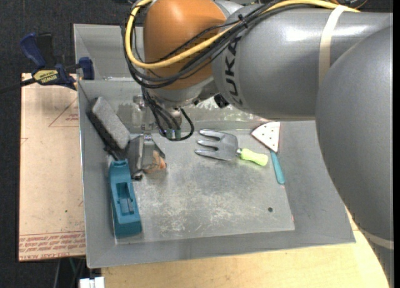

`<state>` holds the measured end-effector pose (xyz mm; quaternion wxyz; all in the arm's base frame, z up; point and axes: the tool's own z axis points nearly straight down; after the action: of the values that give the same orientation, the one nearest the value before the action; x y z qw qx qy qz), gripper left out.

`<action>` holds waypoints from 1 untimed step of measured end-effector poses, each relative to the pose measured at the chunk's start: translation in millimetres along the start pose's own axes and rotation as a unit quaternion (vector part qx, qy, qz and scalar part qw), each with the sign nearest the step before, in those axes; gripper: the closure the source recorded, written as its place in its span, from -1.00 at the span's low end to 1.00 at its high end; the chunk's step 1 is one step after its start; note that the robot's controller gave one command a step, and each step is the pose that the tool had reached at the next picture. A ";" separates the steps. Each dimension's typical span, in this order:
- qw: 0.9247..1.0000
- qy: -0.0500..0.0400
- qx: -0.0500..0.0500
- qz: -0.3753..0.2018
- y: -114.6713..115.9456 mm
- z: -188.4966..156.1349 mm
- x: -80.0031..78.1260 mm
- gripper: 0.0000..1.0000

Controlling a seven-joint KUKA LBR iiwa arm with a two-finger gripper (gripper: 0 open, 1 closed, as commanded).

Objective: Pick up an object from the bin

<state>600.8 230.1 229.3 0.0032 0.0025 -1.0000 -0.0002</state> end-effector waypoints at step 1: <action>1.000 -0.004 -0.001 0.002 -1.5 -5.5 -1.7 -1.00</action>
Offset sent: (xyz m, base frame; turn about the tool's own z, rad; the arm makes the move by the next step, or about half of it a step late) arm 0.0052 -0.0623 -0.1593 -0.2138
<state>602.6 228.6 234.8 -0.0006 0.0003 -1.0000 -0.0010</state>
